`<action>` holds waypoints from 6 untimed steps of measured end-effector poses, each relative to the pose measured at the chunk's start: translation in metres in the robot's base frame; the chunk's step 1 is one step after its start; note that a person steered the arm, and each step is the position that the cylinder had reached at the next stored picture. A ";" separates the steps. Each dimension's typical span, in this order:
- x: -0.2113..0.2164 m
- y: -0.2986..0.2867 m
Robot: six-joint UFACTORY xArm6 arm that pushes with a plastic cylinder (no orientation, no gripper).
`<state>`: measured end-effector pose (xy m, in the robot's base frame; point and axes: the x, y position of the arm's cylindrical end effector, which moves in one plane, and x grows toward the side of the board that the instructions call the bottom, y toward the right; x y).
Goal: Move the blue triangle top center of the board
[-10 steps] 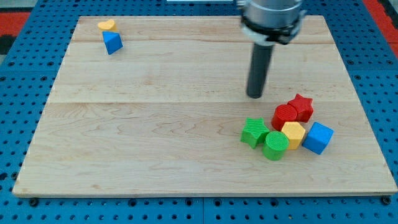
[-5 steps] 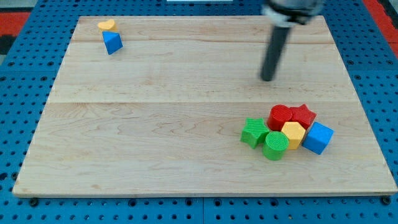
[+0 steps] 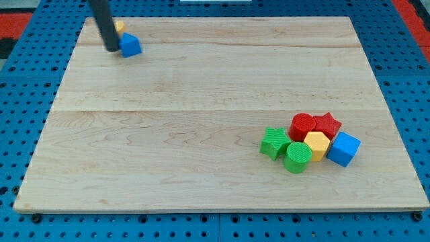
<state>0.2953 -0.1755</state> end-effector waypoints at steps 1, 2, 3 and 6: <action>0.010 0.026; -0.031 -0.007; -0.037 0.005; -0.001 0.139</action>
